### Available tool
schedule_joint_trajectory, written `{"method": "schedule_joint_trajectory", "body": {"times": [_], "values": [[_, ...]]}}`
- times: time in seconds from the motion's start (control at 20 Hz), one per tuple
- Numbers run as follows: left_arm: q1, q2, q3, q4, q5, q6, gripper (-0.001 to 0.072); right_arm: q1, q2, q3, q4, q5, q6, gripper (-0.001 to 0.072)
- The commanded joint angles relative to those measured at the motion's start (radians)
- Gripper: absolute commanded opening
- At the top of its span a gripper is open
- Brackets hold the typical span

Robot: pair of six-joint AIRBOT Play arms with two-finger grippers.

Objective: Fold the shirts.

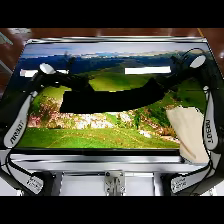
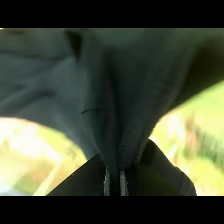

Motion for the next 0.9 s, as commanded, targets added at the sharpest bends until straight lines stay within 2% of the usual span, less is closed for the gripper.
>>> {"method": "schedule_joint_trajectory", "body": {"times": [0.0, 0.15, 0.35, 0.5, 0.6, 0.7, 0.85], "values": [[-0.171, -0.084, 0.001, -0.083, 0.123, 0.003, 0.0038, 0.001, 0.172, 0.001, 0.001, 0.121, 0.014, 0.0057], [-0.294, -0.139, 0.001, -0.156, 0.175, 0.003, 0.0038, 0.001, 0.295, 0.001, 0.013, 0.159, 0.067, 0.0057], [-0.448, -0.210, 0.002, -0.341, 0.324, 0.015, 0.0038, 0.002, 0.394, 0.001, 0.031, 0.187, 0.127, 0.0058], [-0.504, -0.255, 0.002, -0.556, 0.425, 0.115, 0.0038, 0.002, 0.406, 0.001, 0.045, 0.241, 0.152, 0.0058], [-0.486, -0.257, 0.002, -0.627, 0.429, 0.190, 0.0037, 0.002, 0.405, 0.001, 0.035, 0.245, 0.159, 0.0058], [-0.428, -0.232, 0.001, -0.596, 0.419, 0.233, 0.0035, 0.023, 0.398, 0.001, 0.010, 0.232, 0.181, 0.0058], [-0.286, -0.153, 0.001, -0.401, 0.378, 0.209, 0.0034, 0.153, 0.358, 0.001, -0.035, 0.121, 0.180, 0.0057]]}}
